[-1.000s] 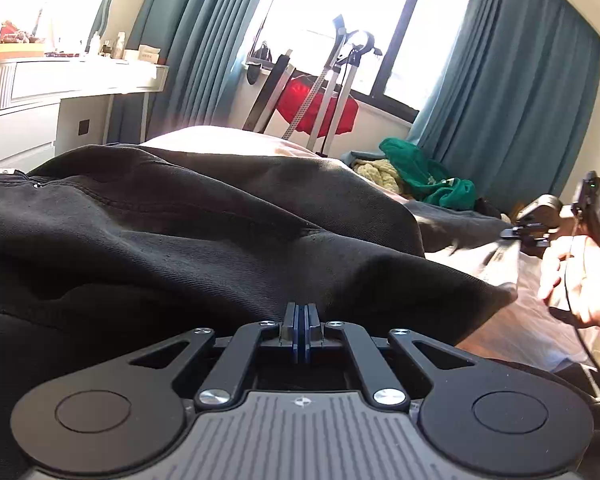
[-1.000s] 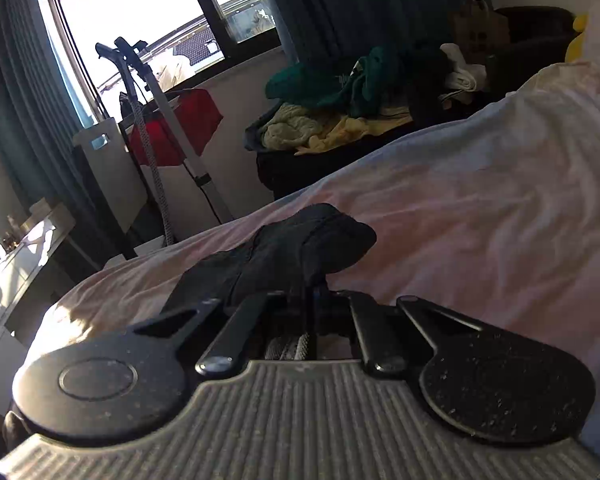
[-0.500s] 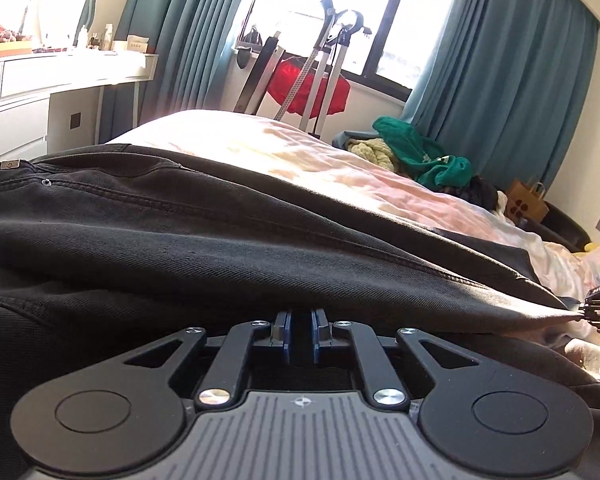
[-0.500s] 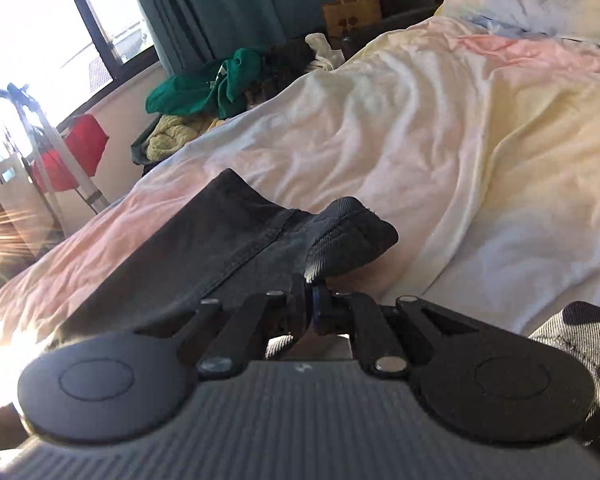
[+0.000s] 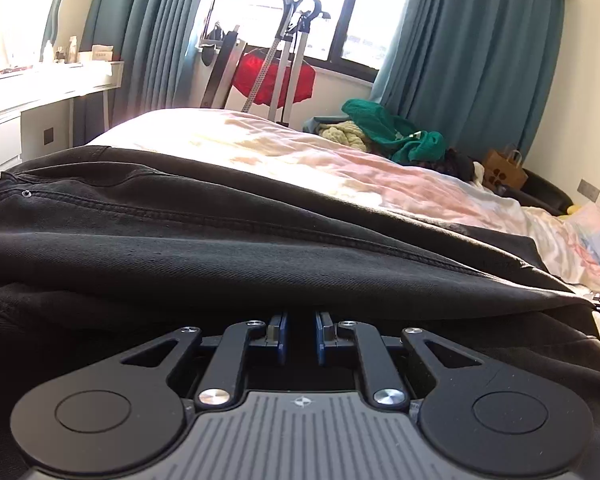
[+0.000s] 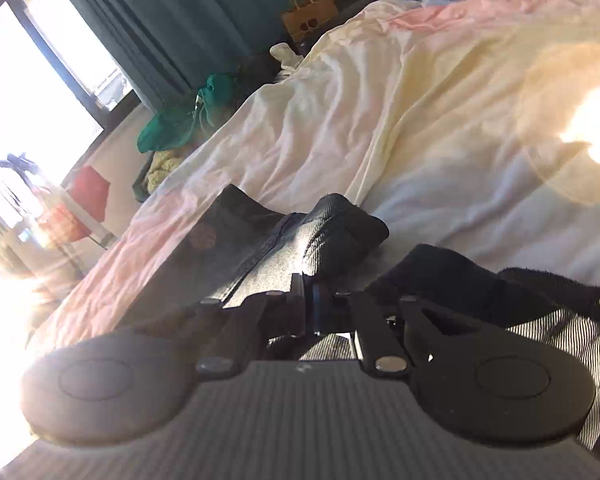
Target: Fold clothes
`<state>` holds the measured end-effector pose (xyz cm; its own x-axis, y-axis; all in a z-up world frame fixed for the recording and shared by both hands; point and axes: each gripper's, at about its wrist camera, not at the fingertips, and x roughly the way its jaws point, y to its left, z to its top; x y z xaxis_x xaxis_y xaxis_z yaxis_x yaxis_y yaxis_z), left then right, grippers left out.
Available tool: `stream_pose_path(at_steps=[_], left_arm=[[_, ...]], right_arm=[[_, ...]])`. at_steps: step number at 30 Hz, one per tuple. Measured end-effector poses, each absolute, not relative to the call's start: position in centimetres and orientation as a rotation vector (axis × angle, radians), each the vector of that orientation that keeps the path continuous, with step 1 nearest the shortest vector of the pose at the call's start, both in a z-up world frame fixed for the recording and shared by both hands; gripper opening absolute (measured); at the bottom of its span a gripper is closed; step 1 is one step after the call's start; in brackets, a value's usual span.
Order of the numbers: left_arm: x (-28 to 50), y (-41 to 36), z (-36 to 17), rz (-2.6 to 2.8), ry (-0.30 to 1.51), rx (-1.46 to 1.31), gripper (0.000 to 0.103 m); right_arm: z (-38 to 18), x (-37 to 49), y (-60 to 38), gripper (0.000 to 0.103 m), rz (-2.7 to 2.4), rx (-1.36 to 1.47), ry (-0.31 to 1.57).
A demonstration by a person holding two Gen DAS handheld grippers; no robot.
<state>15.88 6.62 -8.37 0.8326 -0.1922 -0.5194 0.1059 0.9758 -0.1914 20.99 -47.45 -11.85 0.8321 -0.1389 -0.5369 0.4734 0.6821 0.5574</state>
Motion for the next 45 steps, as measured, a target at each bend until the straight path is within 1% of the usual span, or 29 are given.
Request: stream_pose_path(at_steps=[2,7,9,11,13,16,18,19,22,26,28,29,30,31,33,34,35,36,40,43,45], left_arm=[[15.7,6.2,-8.5,-0.162,0.567,-0.137,0.015],[15.6,5.0,-9.1,-0.138,0.568,-0.078,0.016],[15.3,5.0,-9.1,-0.136,0.57,-0.073,0.016],[14.7,5.1,-8.9,-0.137,0.577,-0.077,0.016],[14.1,5.1,-8.4,-0.139,0.584,-0.084,0.017],[12.6,5.0,-7.7,-0.14,0.583,-0.078,0.018],[11.5,4.9,-7.2,-0.139,0.585,-0.07,0.019],[10.9,5.0,-7.0,-0.135,0.585,-0.066,0.019],[9.4,5.5,-6.3,-0.106,0.592,-0.065,0.02],[8.0,6.5,-5.5,-0.069,0.613,-0.11,0.027],[7.6,6.8,-5.4,-0.048,0.63,-0.125,0.028],[7.5,6.9,-5.3,-0.038,0.639,-0.133,0.029],[7.3,7.0,-5.3,-0.027,0.647,-0.14,0.03],[7.0,7.2,-5.2,-0.018,0.66,-0.157,0.031],[6.2,7.8,-5.2,-0.005,0.703,-0.224,0.038],[5.7,8.1,-5.1,0.001,0.721,-0.253,0.041],[5.1,8.6,-4.8,0.007,0.733,-0.274,0.045],[4.6,9.1,-4.6,0.013,0.745,-0.296,0.049],[2.5,12.5,-2.6,0.049,0.766,-0.39,0.055],[1.0,15.9,0.1,0.091,0.737,-0.397,0.062],[0.0,18.5,2.0,0.13,0.716,-0.395,0.075]], right_arm=[[-10.7,20.2,-47.4,0.012,-0.354,0.715,0.497],[-7.3,13.6,-48.0,0.012,-0.502,0.692,0.385],[-6.8,10.4,-48.7,0.012,-0.557,0.74,0.335],[-7.2,8.0,-49.7,0.014,-0.596,0.821,0.353],[-7.7,6.1,-50.6,0.021,-0.618,0.905,0.394],[-8.5,4.8,-51.3,0.035,-0.598,1.006,0.438],[-8.9,4.4,-51.1,0.059,-0.601,1.033,0.453],[-9.1,4.4,-51.0,0.061,-0.613,1.039,0.474],[-9.5,4.4,-50.8,0.061,-0.641,1.037,0.52],[-10.7,4.4,-50.7,0.061,-0.609,1.076,0.553],[-11.4,4.8,-50.7,0.06,-0.569,1.096,0.566],[-11.6,4.9,-50.7,0.053,-0.555,1.102,0.569],[-11.8,5.0,-50.7,0.043,-0.55,1.103,0.561],[-12.1,5.1,-50.8,0.039,-0.551,1.109,0.554],[-12.5,5.4,-51.0,0.022,-0.552,1.124,0.542],[-12.7,5.5,-51.1,0.019,-0.553,1.132,0.535],[-12.8,5.8,-51.1,0.014,-0.553,1.127,0.534],[-12.7,6.0,-50.9,0.007,-0.563,1.099,0.538],[-12.0,6.2,-50.5,0.007,-0.577,1.032,0.529],[-11.6,5.9,-50.8,0.007,-0.57,1.028,0.502],[-11.6,5.7,-51.0,0.007,-0.56,1.053,0.478]])
